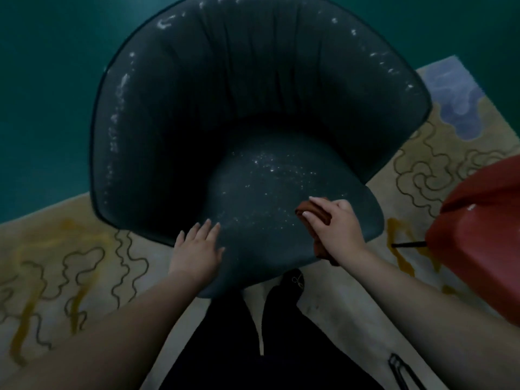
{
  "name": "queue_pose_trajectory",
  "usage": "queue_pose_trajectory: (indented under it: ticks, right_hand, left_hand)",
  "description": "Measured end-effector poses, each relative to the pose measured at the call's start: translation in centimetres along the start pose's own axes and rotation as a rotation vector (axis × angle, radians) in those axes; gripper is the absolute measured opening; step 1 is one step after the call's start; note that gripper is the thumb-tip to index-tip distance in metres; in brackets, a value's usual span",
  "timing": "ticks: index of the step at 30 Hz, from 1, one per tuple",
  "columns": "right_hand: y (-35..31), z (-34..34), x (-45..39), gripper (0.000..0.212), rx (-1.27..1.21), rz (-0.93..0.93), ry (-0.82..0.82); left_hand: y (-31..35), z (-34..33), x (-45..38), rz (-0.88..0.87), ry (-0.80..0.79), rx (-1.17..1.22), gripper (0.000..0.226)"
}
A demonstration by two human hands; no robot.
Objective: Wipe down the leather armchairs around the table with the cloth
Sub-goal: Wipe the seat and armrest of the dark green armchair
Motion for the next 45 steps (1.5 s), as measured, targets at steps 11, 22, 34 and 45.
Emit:
queue_pose_trajectory:
  ticks: [11,22,34,45]
  right_hand:
    - [-0.9,-9.1,-0.7,0.037,0.037,0.155,-0.205]
    - [2.5,-24.8,-3.2,0.04,0.14,0.473,-0.394]
    - [5.6,-30.5,-3.9,0.045,0.33,0.853,-0.159]
    - [1.7,-34.1,-6.3,0.039,0.413,1.15,-0.288]
  left_hand:
    - [-3.8,-7.7,-0.5,0.17,-0.011,0.139,0.065]
    - [-6.3,-18.7,-3.9,0.242,0.099,0.339,0.064]
    - [-7.2,-24.0,-6.7,0.478,0.356,0.561,0.054]
    - [-7.0,-24.5,-6.8,0.499,0.425,0.618,0.052]
Point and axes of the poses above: each hand's wrist, its own x-axis away from the middle knuckle, its own z-axis out of the back of the hand, y = z × x, the point moved 4 cm from there along -x, towards the middle knuckle, and after that the axes turned 1 degree about -y, right-handed, at the moved point
